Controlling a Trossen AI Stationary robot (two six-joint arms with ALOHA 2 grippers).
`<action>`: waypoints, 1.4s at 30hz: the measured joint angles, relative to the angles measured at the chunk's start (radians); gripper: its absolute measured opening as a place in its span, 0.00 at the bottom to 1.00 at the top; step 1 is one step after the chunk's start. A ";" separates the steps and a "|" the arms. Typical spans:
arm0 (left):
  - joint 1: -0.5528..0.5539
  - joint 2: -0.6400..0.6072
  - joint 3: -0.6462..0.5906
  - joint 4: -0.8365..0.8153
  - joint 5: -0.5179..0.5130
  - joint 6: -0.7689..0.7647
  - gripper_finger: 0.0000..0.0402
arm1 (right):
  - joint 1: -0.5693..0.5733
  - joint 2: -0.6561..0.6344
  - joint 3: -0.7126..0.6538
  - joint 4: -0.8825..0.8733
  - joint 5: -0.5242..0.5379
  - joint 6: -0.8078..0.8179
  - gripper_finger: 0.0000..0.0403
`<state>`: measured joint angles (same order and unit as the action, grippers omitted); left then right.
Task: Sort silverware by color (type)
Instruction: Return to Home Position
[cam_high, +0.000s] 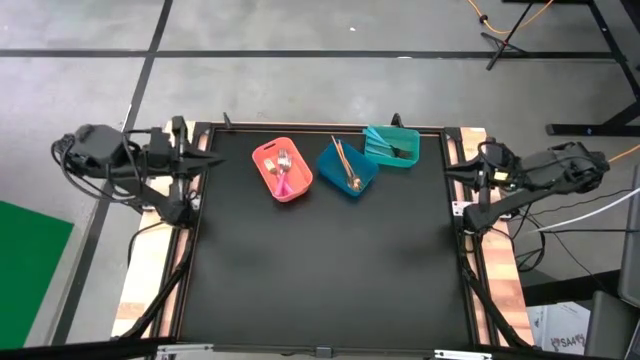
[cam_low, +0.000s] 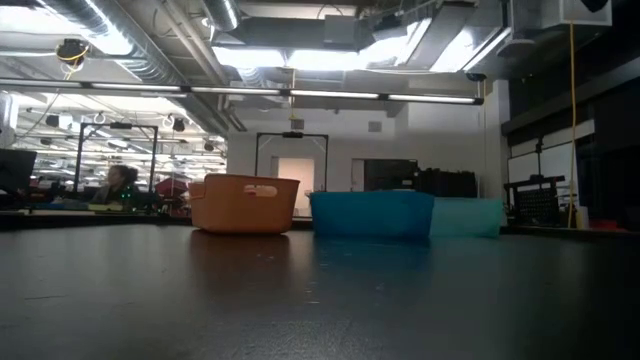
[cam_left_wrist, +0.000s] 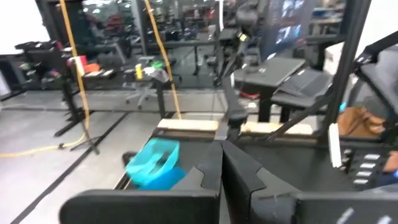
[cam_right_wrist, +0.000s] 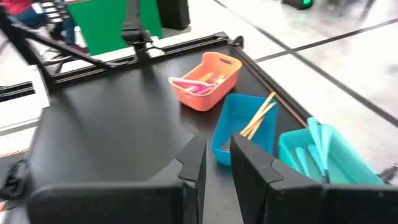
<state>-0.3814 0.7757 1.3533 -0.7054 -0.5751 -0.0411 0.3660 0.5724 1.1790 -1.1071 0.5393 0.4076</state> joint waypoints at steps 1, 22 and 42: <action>0.000 -0.033 -0.042 0.001 -0.010 -0.003 0.00 | 0.000 -0.010 -0.014 0.002 0.014 0.000 0.15; 0.002 -0.758 -0.998 0.529 0.015 0.082 0.00 | 0.000 -0.322 -0.538 0.545 -0.087 -0.190 0.15; 0.201 -0.764 -1.308 0.959 0.189 0.096 0.00 | 0.000 -0.431 -0.936 1.143 -0.184 -0.385 0.15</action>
<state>-0.1801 0.0115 0.0455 0.2540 -0.3858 0.0551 0.3656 0.1410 0.2430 0.0362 0.3550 0.0224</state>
